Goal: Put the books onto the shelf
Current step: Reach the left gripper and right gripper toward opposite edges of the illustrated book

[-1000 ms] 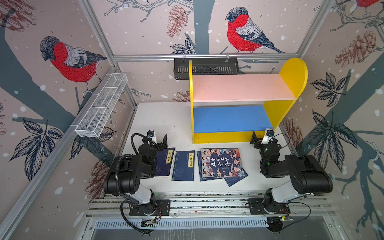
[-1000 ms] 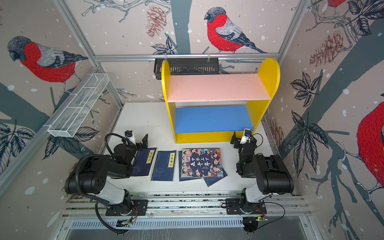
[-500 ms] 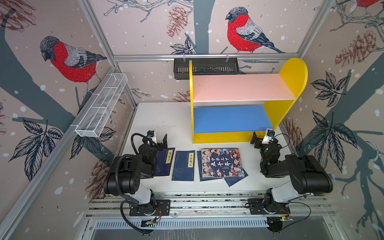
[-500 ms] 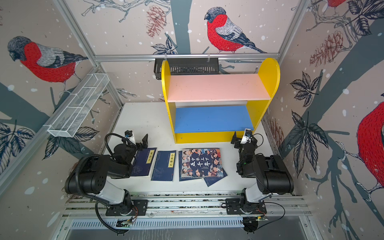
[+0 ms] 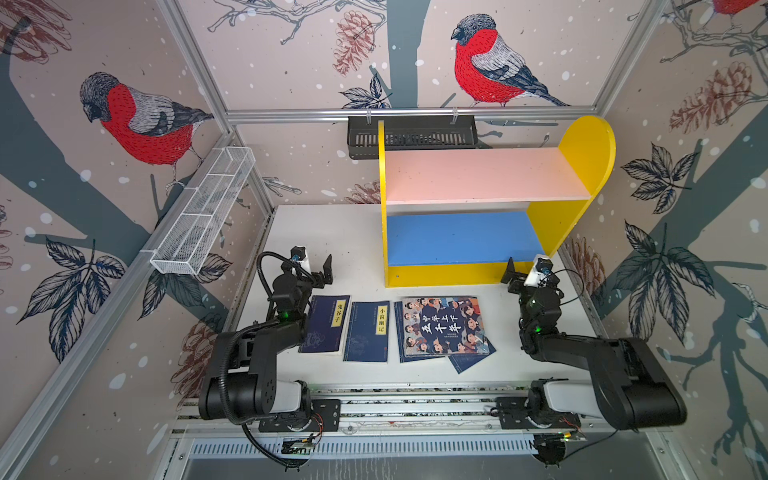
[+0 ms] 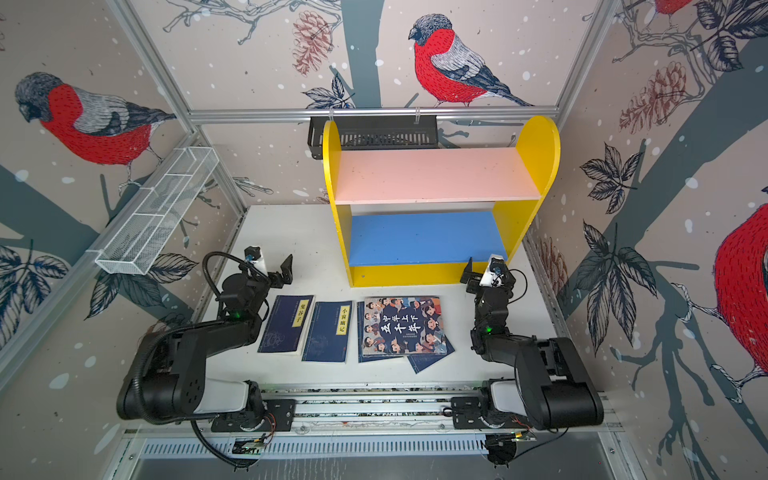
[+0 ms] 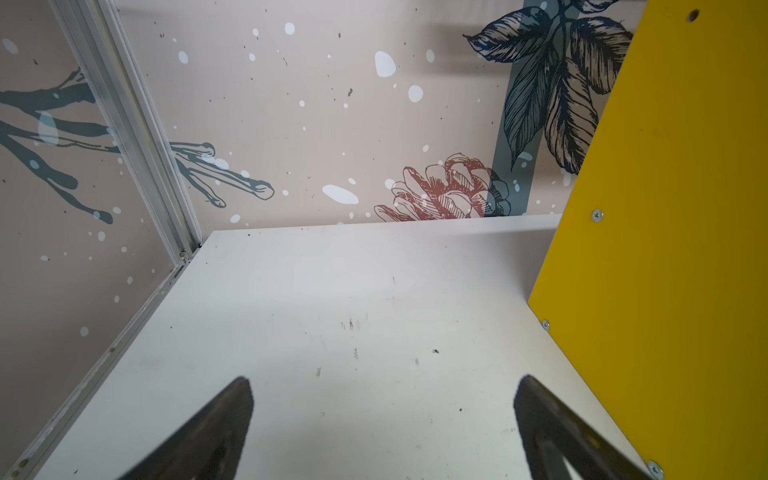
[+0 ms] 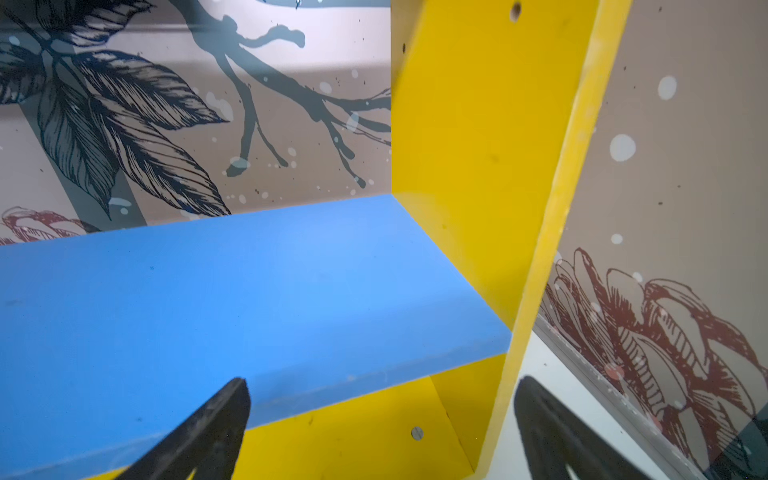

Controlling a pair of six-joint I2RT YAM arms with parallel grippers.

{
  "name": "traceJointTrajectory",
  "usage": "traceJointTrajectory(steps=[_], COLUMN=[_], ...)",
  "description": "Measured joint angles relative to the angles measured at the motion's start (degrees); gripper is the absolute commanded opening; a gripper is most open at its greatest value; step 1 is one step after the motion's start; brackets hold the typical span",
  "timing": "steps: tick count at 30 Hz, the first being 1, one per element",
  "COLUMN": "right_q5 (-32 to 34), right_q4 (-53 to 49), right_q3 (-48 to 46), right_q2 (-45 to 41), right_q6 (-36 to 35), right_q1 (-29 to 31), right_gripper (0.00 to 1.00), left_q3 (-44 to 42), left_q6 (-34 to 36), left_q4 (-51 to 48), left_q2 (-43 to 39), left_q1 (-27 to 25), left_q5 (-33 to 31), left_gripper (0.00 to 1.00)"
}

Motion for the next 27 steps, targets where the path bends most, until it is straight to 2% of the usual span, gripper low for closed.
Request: traceJointTrajectory(steps=[4,7,10,12,13,15,17,20,27], right_q5=[4.7,8.1,10.5,10.6,9.0,1.0,-8.5,-16.9,-21.2], right_q4=[-11.2,-20.9,-31.7,-39.9,-43.3,-47.5,-48.0,-50.1,-67.9], right_q3=[1.4,3.2,7.1,10.4,11.6,12.7,10.7,7.7,17.0], right_q2=[-10.0,-16.7,-22.1,-25.1,-26.7,-30.3,-34.5,-37.9,-34.0], right_q6=[0.1,1.3,7.7,15.5,18.9,21.7,24.6,30.0,35.1], right_q1=[4.8,8.4,10.0,9.9,9.7,8.6,7.8,7.5,9.0], right_gripper=[0.99,1.00,1.00,1.00,1.00,1.00,1.00,0.99,1.00], left_q3=[1.1,5.2,10.0,12.6,13.9,16.1,18.4,21.6,26.7], left_q6=[0.3,0.5,0.8,0.8,0.8,0.7,-0.7,-2.3,-7.4], left_q4=[-9.4,-18.1,-26.7,-32.0,-34.8,-39.5,-44.2,-50.4,-61.1], left_q2=[-3.7,-5.2,-5.8,-6.1,-6.2,-6.5,-6.9,-7.1,-8.0], left_q1=[0.0,0.0,0.0,0.0,0.0,0.0,0.0,0.0,-0.2], left_q5=[1.6,3.0,4.2,4.6,4.9,5.7,6.6,8.6,15.8], left_gripper=[0.97,0.97,0.97,0.97,0.97,0.97,0.97,0.97,0.96])
